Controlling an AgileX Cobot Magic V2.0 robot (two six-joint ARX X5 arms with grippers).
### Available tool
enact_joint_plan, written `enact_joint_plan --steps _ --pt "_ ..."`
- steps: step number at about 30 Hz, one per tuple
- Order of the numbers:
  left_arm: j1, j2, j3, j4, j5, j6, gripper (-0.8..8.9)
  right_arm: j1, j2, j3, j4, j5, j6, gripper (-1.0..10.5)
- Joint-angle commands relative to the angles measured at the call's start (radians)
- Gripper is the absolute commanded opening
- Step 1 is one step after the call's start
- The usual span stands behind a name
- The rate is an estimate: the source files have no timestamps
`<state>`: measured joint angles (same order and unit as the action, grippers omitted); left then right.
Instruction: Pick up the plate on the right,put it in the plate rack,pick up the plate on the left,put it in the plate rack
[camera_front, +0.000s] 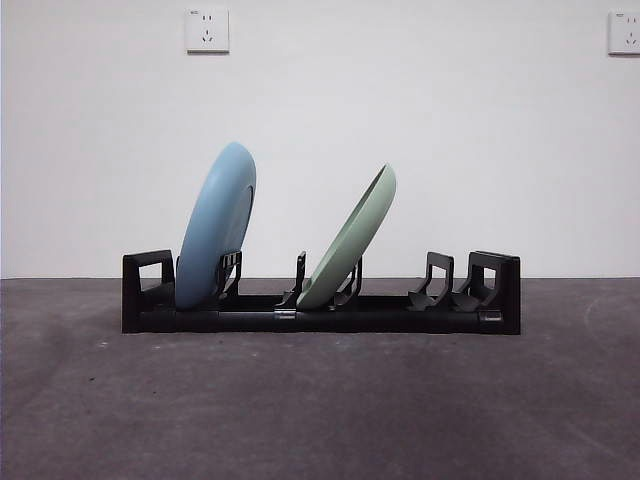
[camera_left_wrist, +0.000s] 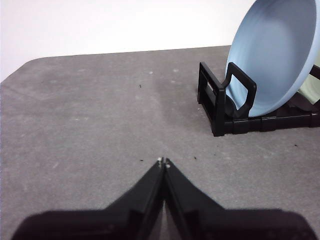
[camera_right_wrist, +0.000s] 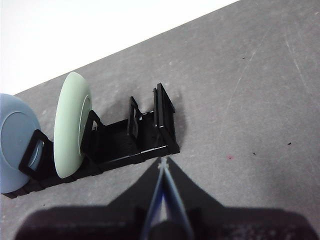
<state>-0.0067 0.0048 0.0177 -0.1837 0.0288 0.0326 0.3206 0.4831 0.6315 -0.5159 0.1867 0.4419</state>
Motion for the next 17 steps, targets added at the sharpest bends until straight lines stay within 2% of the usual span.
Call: enact_joint_plan --steps 1,17 --pt "0.003 -0.003 -0.014 -0.005 -0.002 -0.007 -0.03 0.001 0.0 -0.008 0.006 0.003 0.01 0.0" --pt "0.002 -0.001 -0.014 -0.003 -0.001 -0.01 -0.03 0.001 0.0 -0.008 0.006 0.003 0.01 0.0"
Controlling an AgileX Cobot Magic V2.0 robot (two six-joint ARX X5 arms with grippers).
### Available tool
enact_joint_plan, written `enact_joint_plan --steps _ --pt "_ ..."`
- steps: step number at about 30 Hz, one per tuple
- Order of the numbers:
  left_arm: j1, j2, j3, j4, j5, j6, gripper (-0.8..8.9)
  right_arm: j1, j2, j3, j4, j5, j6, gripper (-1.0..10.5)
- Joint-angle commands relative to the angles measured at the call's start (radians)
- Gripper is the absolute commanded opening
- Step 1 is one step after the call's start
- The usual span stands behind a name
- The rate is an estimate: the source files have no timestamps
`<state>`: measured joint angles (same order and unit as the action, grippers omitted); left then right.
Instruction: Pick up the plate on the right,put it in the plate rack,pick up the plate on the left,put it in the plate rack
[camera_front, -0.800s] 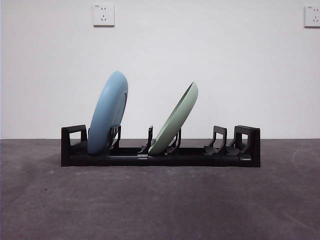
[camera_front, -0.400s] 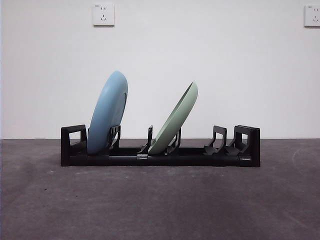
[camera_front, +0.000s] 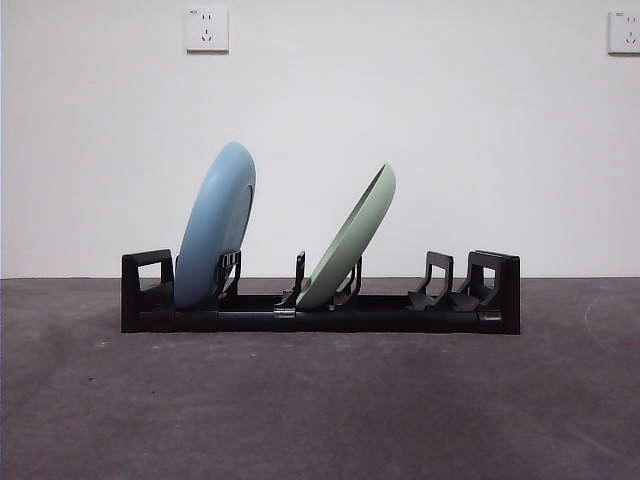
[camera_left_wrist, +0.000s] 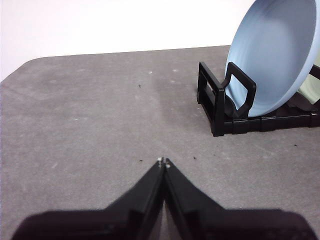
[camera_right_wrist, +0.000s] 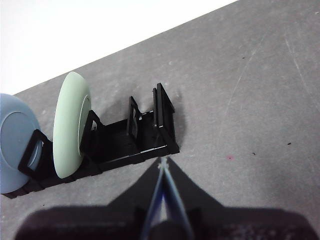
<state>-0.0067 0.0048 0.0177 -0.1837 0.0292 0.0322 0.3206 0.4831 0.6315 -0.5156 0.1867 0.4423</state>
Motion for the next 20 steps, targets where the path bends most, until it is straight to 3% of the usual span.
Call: enact_joint_plan --steps 1,7,13,15,18,20 --pt "0.002 -0.001 -0.014 -0.003 -0.002 -0.01 -0.03 0.001 0.0 -0.008 0.006 0.003 0.01 0.0" --pt "0.002 -0.001 -0.014 -0.003 -0.002 -0.01 -0.03 0.001 0.0 -0.008 0.006 0.004 0.009 0.0" --pt "0.002 -0.001 -0.014 -0.003 -0.002 -0.01 -0.03 -0.001 -0.025 -0.008 0.003 0.008 -0.072 0.0" --pt "0.002 -0.001 -0.014 -0.003 -0.002 -0.01 -0.03 -0.012 -0.068 -0.009 0.004 0.029 -0.13 0.0" --pt "0.002 -0.001 -0.014 -0.002 -0.002 -0.01 -0.03 -0.035 -0.139 -0.041 0.041 0.022 -0.294 0.0" --pt "0.002 -0.001 -0.014 -0.002 -0.002 -0.01 -0.03 -0.06 -0.183 -0.079 0.067 0.02 -0.364 0.0"
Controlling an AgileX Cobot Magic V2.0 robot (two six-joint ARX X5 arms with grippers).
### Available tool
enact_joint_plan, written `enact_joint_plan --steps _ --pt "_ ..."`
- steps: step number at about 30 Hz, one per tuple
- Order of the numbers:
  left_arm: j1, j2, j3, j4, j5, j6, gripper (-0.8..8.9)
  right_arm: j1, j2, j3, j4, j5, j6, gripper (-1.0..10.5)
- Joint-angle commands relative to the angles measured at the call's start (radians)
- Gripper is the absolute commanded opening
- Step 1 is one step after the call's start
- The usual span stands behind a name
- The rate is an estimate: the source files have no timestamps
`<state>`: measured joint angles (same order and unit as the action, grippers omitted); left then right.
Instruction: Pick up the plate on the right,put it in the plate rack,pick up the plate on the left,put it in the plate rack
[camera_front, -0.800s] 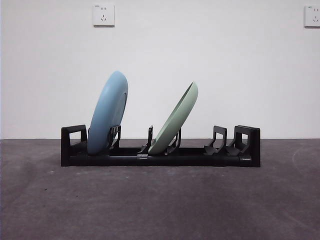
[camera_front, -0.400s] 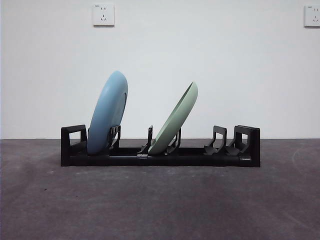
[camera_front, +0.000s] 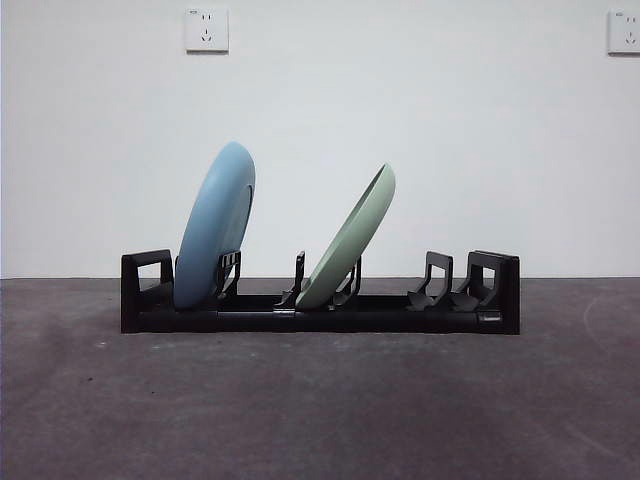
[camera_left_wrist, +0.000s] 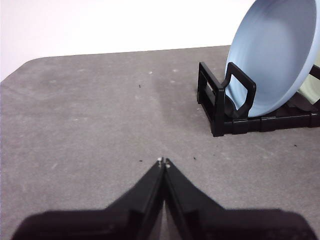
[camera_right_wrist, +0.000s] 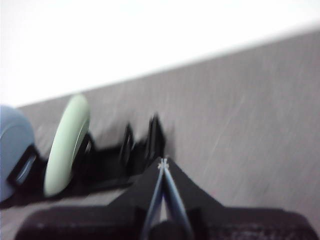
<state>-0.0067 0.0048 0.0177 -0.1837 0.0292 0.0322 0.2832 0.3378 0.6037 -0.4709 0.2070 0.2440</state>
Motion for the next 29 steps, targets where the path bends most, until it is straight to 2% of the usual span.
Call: enact_joint_plan --steps 1,7,12,20,29 --pt "0.002 -0.001 -0.014 -0.002 -0.002 -0.01 -0.03 -0.042 -0.071 -0.082 0.033 -0.013 -0.197 0.0" --pt "0.002 -0.001 -0.014 -0.002 -0.002 -0.01 -0.03 -0.159 -0.203 -0.264 0.103 -0.159 -0.249 0.0" --pt "0.002 -0.001 -0.014 0.0 -0.002 -0.01 -0.03 -0.209 -0.27 -0.409 0.226 -0.206 -0.253 0.0" --pt "0.002 -0.001 -0.014 0.0 -0.002 -0.01 -0.03 -0.21 -0.337 -0.55 0.261 -0.209 -0.234 0.0" --pt "0.002 -0.001 -0.014 0.0 -0.002 -0.01 -0.03 -0.21 -0.337 -0.587 0.266 -0.209 -0.211 0.0"
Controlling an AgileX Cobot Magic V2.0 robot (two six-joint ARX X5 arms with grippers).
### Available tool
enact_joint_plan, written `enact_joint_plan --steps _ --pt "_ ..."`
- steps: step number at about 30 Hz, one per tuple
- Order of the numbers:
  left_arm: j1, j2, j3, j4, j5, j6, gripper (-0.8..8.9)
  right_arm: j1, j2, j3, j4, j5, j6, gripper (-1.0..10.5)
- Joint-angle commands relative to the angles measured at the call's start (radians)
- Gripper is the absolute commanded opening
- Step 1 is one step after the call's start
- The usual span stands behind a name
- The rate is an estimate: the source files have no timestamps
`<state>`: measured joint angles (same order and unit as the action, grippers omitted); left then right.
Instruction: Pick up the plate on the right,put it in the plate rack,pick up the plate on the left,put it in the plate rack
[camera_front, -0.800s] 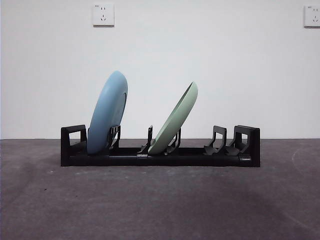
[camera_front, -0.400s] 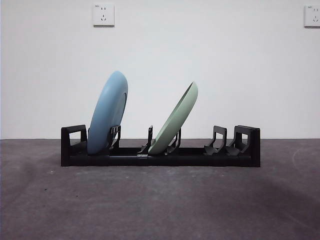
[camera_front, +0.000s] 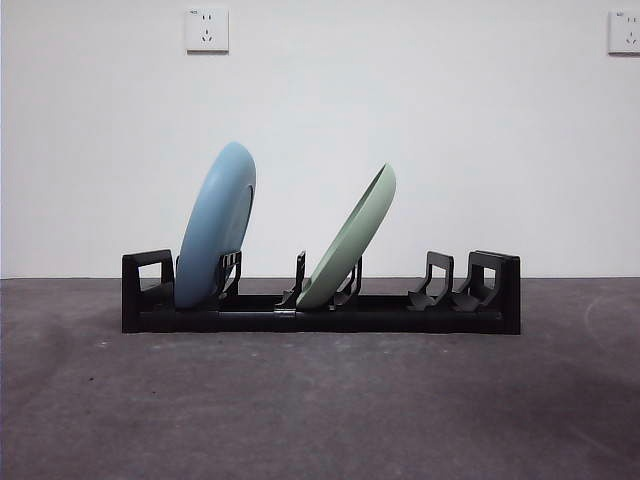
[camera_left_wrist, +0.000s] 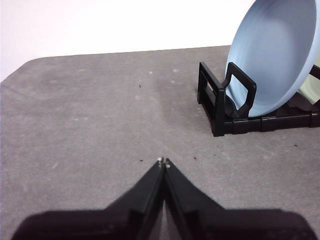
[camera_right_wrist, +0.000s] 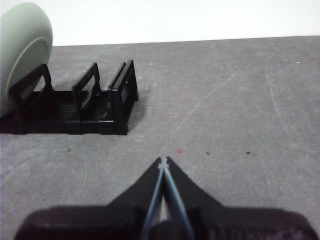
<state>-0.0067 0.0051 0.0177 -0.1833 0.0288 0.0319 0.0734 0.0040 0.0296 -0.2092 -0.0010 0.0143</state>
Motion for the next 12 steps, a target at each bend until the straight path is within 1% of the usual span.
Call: enact_joint_plan --steps 1,3,12 --pt "0.002 -0.001 -0.014 0.0 -0.001 -0.009 -0.03 0.0 -0.003 -0.013 0.005 -0.001 0.023 0.0" --pt "0.002 -0.001 -0.014 0.0 -0.001 -0.009 -0.03 0.0 -0.003 -0.013 0.005 0.0 0.038 0.0" --pt "0.002 -0.001 -0.014 0.0 -0.001 -0.009 -0.03 0.0 -0.003 -0.013 0.005 0.006 0.037 0.0"
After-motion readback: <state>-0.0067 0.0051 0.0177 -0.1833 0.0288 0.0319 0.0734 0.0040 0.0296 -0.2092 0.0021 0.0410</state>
